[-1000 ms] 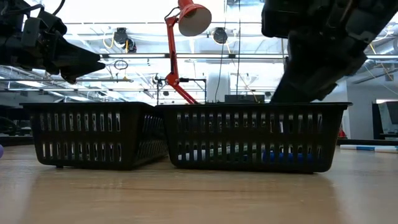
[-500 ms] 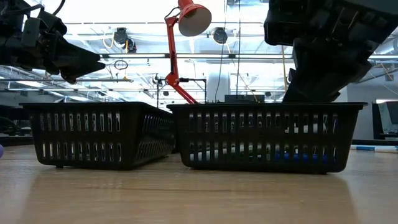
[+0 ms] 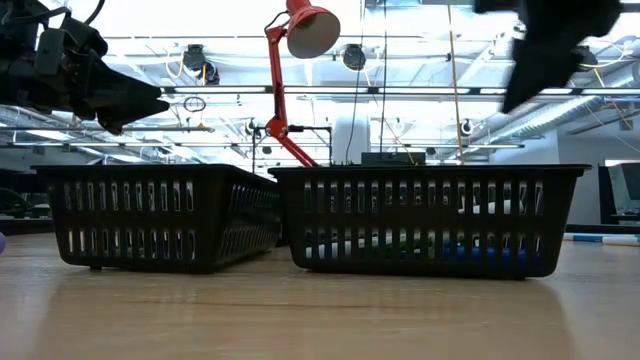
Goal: Pick & Place Markers
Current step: Put the green marker pen into the bottom right black bin
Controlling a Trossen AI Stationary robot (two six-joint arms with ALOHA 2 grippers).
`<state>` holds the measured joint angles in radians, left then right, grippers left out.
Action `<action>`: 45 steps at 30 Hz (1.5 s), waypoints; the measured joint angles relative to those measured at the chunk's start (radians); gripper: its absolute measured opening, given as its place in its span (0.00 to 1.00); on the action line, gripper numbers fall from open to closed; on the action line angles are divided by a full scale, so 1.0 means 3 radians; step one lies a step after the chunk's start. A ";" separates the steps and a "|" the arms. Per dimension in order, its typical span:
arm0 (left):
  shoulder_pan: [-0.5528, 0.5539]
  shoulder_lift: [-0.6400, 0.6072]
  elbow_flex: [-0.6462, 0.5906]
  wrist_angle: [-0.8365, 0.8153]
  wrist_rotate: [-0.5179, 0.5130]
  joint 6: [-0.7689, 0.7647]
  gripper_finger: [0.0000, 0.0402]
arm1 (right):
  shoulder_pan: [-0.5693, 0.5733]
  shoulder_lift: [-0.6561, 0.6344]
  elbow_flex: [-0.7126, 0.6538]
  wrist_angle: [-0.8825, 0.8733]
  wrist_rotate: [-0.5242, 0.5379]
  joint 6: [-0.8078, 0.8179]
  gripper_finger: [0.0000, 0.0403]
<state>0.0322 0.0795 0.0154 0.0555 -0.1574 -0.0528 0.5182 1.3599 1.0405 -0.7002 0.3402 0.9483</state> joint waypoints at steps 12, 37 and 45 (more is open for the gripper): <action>-0.0001 0.0000 0.0000 0.0000 0.0000 0.0000 0.52 | -0.0297 -0.0702 -0.0802 -0.2100 -0.0828 0.2018 0.23; 0.0000 0.0000 -0.0003 -0.0002 0.0000 0.0000 0.52 | -0.1893 -0.0365 -0.1062 -0.1474 -0.0861 0.1155 0.13; -0.0001 0.0000 -0.0003 -0.0003 0.0000 0.0000 0.52 | -0.2368 -0.0133 -0.1365 -0.0981 -0.1317 0.0827 0.37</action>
<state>0.0320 0.0795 0.0147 0.0545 -0.1574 -0.0528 -0.1920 1.3201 0.6310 -0.9943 -0.0550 1.1965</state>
